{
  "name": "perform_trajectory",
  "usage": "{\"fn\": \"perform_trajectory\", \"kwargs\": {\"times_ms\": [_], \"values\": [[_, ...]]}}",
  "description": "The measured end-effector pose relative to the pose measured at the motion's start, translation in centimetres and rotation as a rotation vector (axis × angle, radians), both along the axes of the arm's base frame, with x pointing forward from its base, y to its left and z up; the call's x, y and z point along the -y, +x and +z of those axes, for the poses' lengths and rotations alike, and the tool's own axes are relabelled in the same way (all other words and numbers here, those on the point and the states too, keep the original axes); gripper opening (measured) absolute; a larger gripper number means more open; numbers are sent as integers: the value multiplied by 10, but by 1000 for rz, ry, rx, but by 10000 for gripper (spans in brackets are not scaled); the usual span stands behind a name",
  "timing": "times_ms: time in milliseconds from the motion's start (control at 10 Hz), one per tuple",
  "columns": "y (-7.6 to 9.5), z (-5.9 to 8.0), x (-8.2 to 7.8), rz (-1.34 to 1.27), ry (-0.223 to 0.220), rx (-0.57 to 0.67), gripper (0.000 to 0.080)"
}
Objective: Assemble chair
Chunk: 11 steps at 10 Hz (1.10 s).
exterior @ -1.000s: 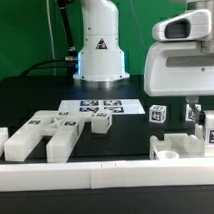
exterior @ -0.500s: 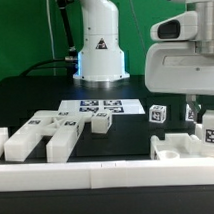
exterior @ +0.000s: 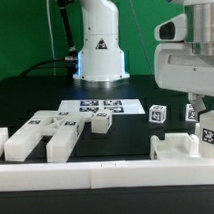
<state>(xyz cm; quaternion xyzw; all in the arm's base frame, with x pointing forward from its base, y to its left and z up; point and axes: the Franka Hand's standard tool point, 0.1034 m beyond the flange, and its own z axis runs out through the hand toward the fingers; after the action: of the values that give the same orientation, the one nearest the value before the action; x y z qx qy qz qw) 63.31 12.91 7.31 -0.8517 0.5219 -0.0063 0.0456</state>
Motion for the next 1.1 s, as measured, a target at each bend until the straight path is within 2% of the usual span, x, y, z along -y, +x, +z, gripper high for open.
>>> {"fn": "perform_trajectory", "kwargs": {"times_ms": [100,200,300,400,500,600,1100], "values": [[0,0,0,-26,0,-2,290],[0,0,0,-2,-1,0,364],[0,0,-1,-1,1,0,502],[0,0,-1,36,-2,1,502],[0,1,-1,81,-5,0,617],[0,2,-1,150,-8,-3,639],[0,3,-2,646,-39,33,648]]}}
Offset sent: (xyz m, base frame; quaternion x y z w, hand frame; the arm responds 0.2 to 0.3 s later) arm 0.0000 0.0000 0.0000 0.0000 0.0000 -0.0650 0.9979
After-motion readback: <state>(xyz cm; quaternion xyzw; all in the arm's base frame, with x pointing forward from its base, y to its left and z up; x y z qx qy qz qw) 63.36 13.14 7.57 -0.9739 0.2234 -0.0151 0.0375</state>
